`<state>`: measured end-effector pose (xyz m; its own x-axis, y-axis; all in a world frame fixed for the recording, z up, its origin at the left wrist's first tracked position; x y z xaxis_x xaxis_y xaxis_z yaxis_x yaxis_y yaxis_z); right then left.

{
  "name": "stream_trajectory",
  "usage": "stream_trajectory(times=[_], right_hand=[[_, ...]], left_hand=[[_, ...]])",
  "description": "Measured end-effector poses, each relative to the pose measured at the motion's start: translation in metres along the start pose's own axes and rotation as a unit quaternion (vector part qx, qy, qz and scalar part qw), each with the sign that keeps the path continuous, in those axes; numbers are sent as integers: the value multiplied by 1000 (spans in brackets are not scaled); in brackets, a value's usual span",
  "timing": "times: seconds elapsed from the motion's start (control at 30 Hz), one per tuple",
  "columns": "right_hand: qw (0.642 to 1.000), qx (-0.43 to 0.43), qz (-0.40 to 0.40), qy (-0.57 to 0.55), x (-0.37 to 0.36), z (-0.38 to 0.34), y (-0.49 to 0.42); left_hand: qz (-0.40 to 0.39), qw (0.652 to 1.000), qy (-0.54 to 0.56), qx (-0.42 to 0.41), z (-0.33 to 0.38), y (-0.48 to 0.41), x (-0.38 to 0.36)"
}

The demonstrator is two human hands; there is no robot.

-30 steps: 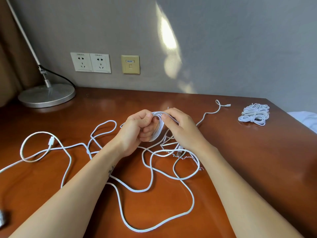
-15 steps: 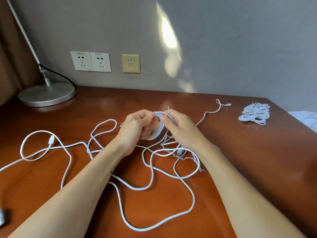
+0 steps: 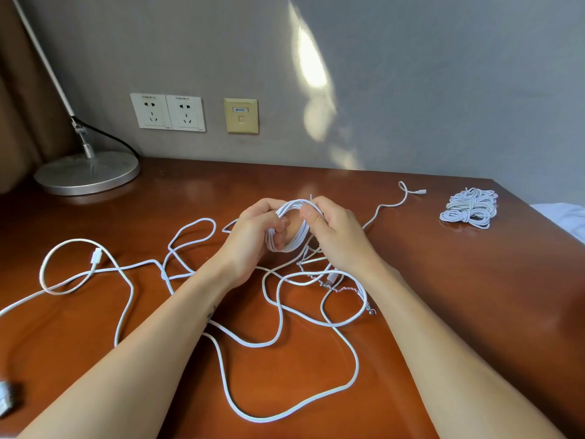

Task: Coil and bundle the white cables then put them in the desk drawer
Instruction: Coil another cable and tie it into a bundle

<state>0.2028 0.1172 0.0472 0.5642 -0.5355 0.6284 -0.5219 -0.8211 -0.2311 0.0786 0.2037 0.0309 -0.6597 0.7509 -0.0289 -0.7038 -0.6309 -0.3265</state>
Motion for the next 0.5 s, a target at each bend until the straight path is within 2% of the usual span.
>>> stream_trajectory(times=[0.13,0.3,0.5], right_hand=[[999,-28,10,-32,3,5,-1],[997,-37,20,-61,4,9,-3],[993,-58,44,-90,9,12,-4]], left_hand=[[9,1000,-11,1,-2,0,1],[25,990,-136,-38,2,0,5],[-3,992,-122,-42,4,1,1]])
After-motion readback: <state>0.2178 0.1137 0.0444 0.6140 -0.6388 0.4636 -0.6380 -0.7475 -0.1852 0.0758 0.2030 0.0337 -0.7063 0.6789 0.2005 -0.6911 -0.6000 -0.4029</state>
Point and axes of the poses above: each hand's wrist, its own y-axis away from the middle knuckle, its own x-axis out of the back of the hand, z = x × y, the point moved 6 cm from there along -y, towards the middle knuckle, and after that the axes turned 12 degrees about -x, right-handed, at the moved point
